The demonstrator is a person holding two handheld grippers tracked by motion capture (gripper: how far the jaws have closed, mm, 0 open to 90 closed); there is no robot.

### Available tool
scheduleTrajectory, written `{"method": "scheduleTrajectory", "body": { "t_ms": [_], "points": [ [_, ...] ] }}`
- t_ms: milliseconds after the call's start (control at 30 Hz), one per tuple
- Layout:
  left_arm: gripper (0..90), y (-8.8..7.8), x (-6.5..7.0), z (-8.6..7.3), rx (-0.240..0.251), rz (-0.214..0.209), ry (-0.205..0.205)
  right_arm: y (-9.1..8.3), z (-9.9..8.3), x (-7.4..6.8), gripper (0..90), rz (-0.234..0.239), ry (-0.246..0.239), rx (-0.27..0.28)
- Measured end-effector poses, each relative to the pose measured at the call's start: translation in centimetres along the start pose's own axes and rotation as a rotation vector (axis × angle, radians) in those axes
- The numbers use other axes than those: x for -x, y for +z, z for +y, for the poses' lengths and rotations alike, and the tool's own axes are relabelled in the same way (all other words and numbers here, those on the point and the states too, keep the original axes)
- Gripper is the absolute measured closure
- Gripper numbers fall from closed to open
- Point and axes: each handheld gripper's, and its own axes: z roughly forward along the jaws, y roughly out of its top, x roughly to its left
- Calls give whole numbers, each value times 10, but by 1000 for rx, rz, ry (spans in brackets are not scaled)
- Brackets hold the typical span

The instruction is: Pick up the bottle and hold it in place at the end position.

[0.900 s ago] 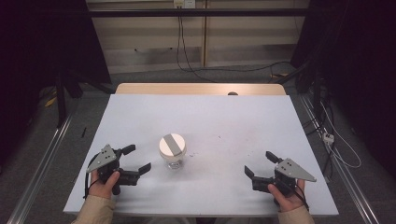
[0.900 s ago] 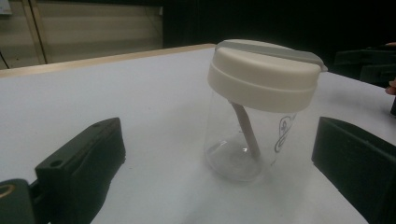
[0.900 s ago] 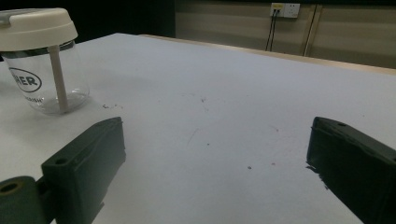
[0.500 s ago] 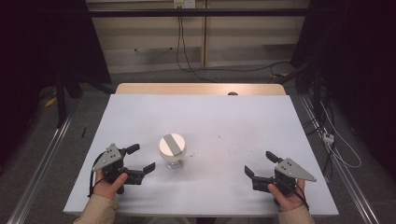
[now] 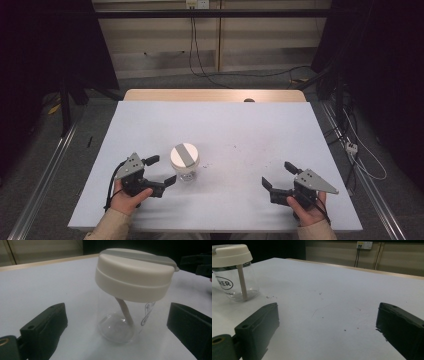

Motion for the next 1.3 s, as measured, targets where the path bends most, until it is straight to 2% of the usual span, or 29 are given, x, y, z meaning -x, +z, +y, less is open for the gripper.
{"method": "scheduleTrajectory", "body": {
  "t_ms": [667, 1100, 1267, 1300],
  "points": [
    [37, 32, 11, 1, -53, -9, 34, 1, 0, 0, 46, 8, -7, -4],
    [45, 49, 14, 4, -42, -2, 46, 1, 0, 0, 50, 10, -7, -2],
    [50, 54, 14, 4, -47, 5, 65, 1, 0, 0, 50, 11, -7, -2],
    [51, 54, 14, 4, -43, 4, 56, 1, 0, 0, 50, 11, -6, -2]
  ]
}}
